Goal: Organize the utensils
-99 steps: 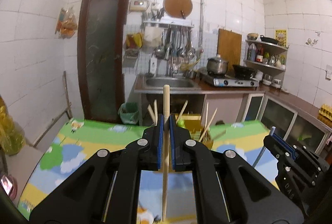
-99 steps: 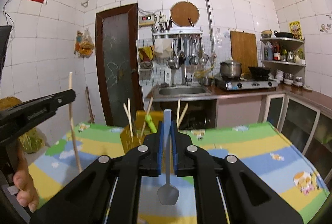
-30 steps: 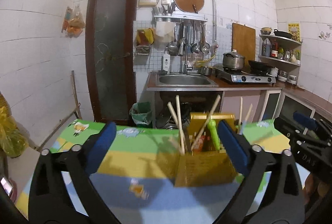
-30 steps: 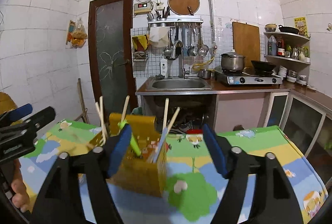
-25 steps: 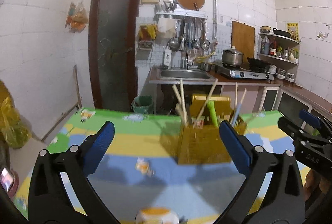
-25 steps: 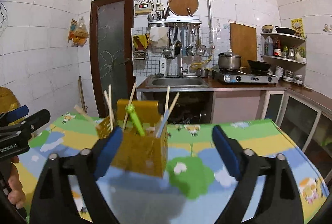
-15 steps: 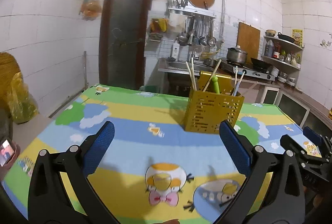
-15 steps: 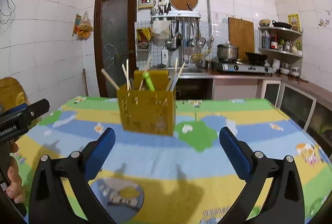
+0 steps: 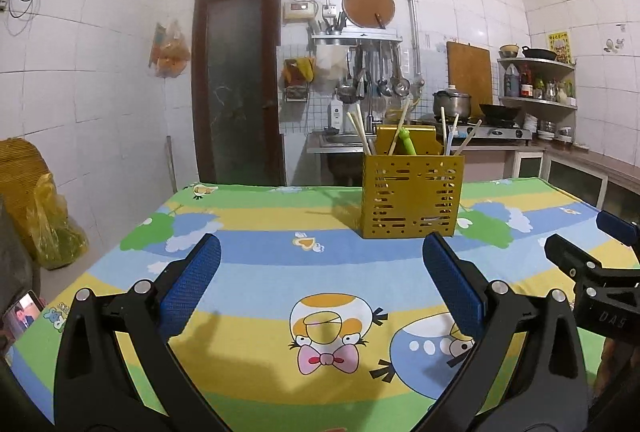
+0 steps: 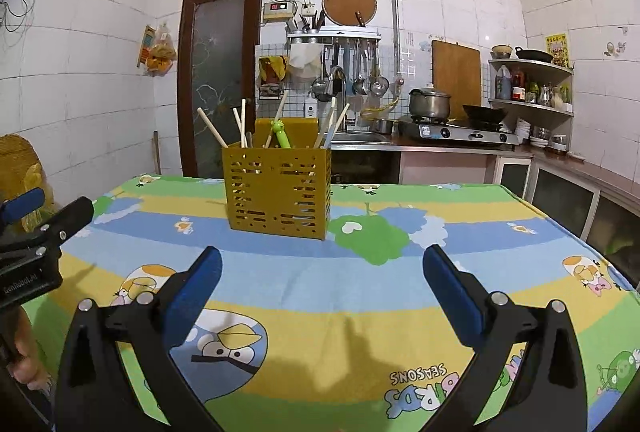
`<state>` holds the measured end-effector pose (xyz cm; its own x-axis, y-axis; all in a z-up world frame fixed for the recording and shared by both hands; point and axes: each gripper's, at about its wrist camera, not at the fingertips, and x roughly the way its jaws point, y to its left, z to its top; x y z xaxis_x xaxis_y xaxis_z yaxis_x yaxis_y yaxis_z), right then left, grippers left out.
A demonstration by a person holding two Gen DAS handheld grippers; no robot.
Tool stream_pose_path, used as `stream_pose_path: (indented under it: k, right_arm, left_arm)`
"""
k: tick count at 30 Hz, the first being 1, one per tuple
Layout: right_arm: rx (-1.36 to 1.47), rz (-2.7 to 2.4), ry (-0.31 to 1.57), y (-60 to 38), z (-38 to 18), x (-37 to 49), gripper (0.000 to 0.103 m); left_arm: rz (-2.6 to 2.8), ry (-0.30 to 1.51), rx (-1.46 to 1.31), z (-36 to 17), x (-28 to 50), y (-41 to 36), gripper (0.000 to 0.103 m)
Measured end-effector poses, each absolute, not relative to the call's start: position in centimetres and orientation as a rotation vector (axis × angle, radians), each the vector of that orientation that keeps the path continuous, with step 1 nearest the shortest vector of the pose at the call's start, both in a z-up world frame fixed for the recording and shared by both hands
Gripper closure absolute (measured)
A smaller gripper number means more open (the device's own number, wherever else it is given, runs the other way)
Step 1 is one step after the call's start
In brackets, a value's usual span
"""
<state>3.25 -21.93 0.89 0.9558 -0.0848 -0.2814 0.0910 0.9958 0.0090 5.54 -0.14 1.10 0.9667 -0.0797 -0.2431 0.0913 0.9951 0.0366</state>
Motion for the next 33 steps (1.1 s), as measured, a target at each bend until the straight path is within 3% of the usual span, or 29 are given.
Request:
stream_pose_path:
  k: [33]
  right_arm:
    - [-0.022,-0.101,0.263,-21.0,1.2,2.6,0.005]
  left_arm:
    - [-0.1,0.297,0.049,0.0,6.6,-0.5,0.005]
